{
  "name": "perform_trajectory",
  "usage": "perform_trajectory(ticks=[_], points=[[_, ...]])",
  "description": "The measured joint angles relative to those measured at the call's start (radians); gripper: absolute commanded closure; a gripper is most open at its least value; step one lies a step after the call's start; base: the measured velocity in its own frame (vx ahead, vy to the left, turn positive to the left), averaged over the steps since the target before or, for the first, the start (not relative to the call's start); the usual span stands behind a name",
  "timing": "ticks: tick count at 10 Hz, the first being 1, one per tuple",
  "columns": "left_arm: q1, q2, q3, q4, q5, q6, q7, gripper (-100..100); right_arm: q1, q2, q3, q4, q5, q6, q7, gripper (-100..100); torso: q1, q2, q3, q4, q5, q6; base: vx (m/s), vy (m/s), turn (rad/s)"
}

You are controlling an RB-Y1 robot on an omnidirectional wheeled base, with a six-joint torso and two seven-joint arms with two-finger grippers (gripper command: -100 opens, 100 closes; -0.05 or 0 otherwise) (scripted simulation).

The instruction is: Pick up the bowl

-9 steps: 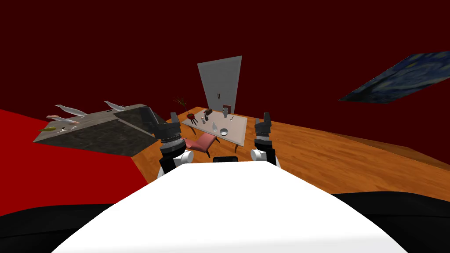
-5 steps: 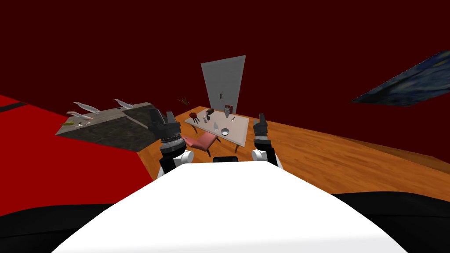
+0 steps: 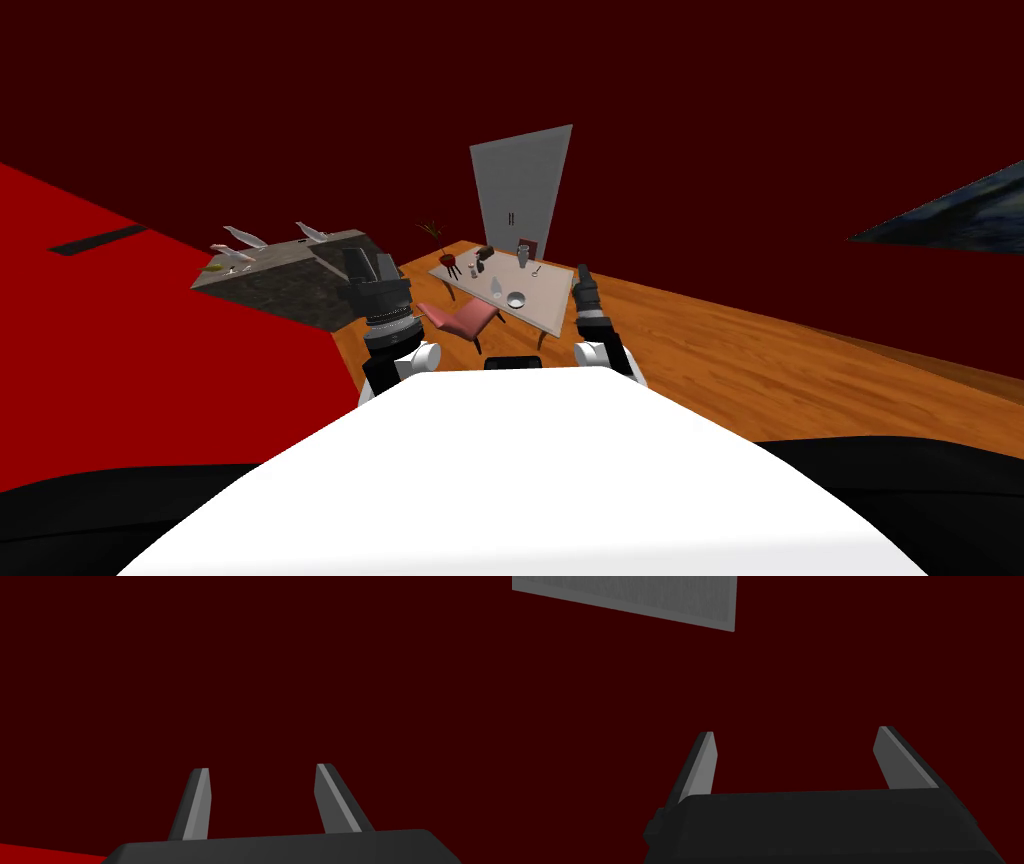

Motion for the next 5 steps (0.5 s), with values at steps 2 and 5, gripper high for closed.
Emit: perform_trajectory(ticks=[2,5], points=[[0.0,0.0,0.0,0.0,0.0,0.0,0.0,0,-0.007,-0.026,0.009,0.011,-0.002,0.057,0.032,-100,0.0,0.0,0.0,0.0,0.0,-0.001,0.001,-0.018,0.183],[0.0,0.0,0.0,0.0,0.0,0.0,0.0,0,-0.011,-0.056,0.017,0.029,-0.005,0.131,0.066,-100,0.0,0.0,0.0,0.0,0.0,0.0,0.002,-0.012,0.153]])
